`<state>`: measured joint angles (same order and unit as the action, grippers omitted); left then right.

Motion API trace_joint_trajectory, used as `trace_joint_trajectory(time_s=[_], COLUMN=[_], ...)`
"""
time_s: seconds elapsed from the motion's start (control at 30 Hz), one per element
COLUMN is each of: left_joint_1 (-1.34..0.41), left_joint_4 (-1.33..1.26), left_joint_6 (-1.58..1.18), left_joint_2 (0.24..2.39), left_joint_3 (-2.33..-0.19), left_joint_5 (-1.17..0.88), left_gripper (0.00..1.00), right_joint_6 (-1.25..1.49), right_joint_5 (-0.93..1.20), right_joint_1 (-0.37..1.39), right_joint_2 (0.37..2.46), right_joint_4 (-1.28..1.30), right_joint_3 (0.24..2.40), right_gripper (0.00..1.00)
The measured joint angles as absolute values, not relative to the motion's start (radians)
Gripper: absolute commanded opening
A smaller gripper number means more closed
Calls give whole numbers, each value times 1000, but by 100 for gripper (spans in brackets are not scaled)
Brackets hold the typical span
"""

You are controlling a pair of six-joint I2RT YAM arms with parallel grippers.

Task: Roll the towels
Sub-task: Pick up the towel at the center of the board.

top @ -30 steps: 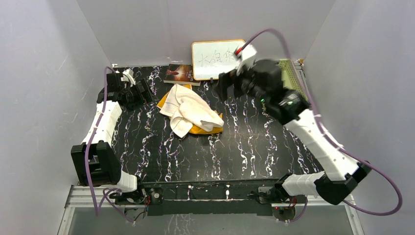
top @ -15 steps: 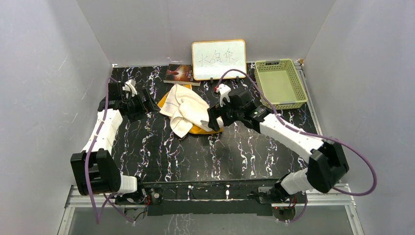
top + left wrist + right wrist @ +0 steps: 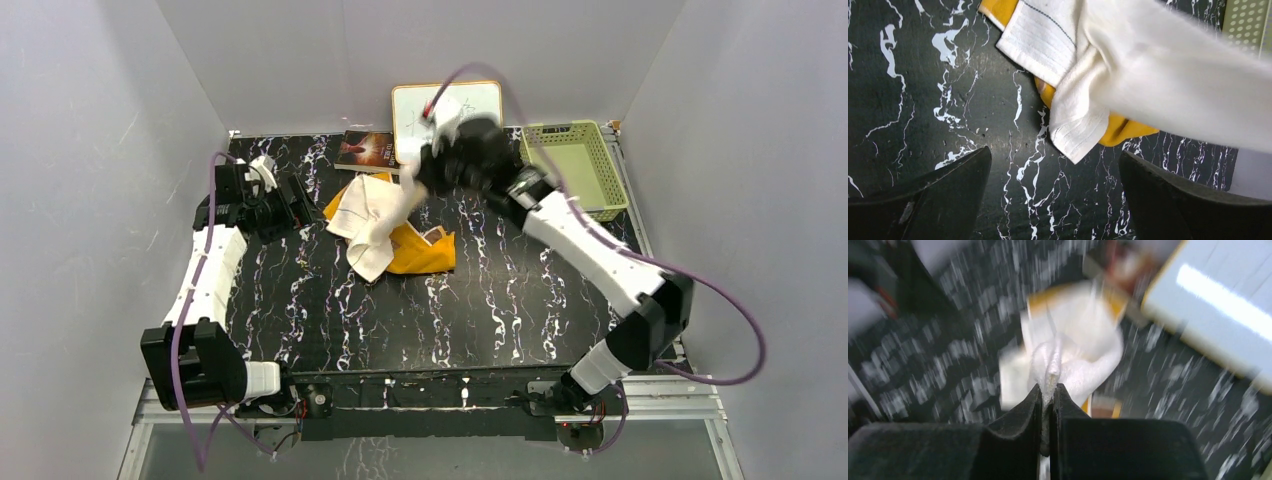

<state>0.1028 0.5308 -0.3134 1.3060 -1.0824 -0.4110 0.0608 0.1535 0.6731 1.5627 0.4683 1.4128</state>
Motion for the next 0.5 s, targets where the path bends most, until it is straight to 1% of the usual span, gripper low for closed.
trace_joint_trajectory(time_s=[0.07, 0.13, 0.2, 0.37, 0.5], left_joint_1=[103, 103, 103, 103, 99], left_joint_4=[523, 508, 488, 448, 422], left_joint_6=[-312, -314, -317, -323, -337], left_joint_2=[1306, 1312, 1331, 1458, 1575], left_joint_3=[-1098, -1103, -1104, -1131, -1184], left_joint_5=[-415, -424, -432, -434, -434], left_gripper=[98, 98, 98, 98, 98], right_joint_6=[56, 52, 53, 46, 27], right_joint_5=[136, 122, 106, 54, 40], right_joint_1=[672, 669, 668, 667, 667], right_joint_2=[1536, 1474, 1351, 1089, 1057], right_joint_4=[461, 385, 331, 210, 190], right_joint_3=[1657, 1805, 1821, 1765, 1866], right_gripper=[0, 0, 0, 0, 0])
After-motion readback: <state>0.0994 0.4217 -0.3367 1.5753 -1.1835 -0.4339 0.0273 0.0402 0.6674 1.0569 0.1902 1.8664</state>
